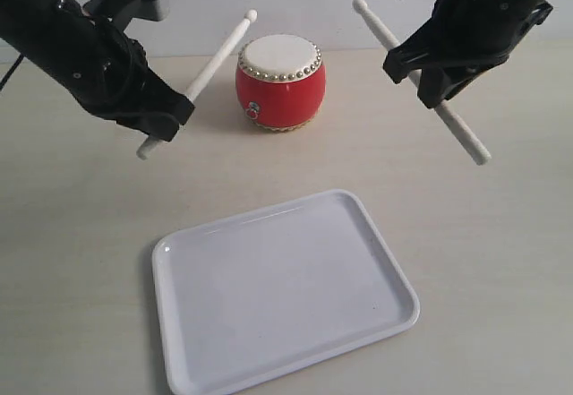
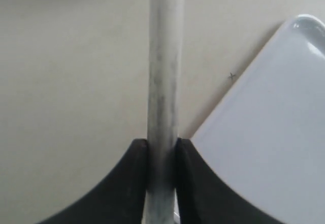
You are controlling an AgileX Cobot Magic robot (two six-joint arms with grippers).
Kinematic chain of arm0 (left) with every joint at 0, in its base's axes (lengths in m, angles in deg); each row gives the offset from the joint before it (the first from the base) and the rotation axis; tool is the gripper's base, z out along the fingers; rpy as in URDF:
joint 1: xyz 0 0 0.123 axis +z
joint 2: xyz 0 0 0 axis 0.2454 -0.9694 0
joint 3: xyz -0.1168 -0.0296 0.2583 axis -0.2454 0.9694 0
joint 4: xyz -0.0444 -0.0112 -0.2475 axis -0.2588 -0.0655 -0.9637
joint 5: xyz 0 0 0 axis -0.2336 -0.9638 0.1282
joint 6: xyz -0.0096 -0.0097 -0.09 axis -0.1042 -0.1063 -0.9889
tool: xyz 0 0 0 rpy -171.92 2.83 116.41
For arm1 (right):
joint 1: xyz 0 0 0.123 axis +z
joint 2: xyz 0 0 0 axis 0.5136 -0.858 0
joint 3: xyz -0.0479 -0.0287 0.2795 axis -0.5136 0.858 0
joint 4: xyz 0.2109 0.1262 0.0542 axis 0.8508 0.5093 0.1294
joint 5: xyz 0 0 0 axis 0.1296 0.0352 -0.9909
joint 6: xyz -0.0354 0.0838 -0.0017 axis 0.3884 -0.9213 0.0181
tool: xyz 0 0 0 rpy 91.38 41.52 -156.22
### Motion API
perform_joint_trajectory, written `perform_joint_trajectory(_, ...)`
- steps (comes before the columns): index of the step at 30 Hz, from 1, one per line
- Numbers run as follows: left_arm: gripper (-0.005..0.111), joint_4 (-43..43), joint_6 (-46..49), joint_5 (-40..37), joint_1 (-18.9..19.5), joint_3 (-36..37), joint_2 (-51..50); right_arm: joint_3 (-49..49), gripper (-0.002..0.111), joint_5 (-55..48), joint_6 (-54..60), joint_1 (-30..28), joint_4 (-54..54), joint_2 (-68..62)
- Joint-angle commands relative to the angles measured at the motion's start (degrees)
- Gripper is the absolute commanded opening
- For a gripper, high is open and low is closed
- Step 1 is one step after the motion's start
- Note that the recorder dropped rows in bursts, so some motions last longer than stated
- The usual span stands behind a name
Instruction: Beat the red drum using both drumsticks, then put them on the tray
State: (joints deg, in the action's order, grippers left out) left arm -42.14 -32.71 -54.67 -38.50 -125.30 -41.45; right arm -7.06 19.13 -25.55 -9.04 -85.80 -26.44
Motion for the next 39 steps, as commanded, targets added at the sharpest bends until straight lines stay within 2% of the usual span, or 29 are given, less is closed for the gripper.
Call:
perform_joint_trajectory(1, 0.000, 3.4, -1.5, -5.9, 1.0, -9.4, -5.0, -7.2, 0.000, -3.2, 2.4, -0.3, 6.5, -7.8)
perform_joint_trajectory(4, 0.000, 4.7, -1.4, -11.6, 1.9, -15.1, -10.9, -16.0, 0.000, -6.9, 1.9, 0.1, 6.8, -15.1)
perform_joint_trajectory(6, 0.000, 4.7, -1.4, -11.6, 2.0, -17.0, -13.7, -22.3, 0.000, -6.9, -0.1, 0.5, 6.9, -19.2)
perform_joint_trajectory(10, 0.000, 4.4, -0.7, -10.5, 2.0, -17.1, -14.4, -25.8, 0.000, -6.9, -1.0, 1.1, 6.7, -21.2)
perform_joint_trajectory(27, 0.000, 4.2, -0.6, -9.7, 2.6, -17.2, -11.4, -25.8, 0.000, -6.9, -1.6, 1.5, 7.7, -20.8)
perform_joint_trajectory(35, 0.000, 3.9, -0.5, -9.9, 2.6, -17.2, -11.1, -23.6, 0.000, -6.9, -3.1, 1.5, 8.0, -27.8)
perform_joint_trajectory(39, 0.000, 3.9, -0.2, -8.9, 2.6, -17.2, -11.0, -24.6, 0.000, -6.9, -3.1, 1.5, 8.0, -26.6)
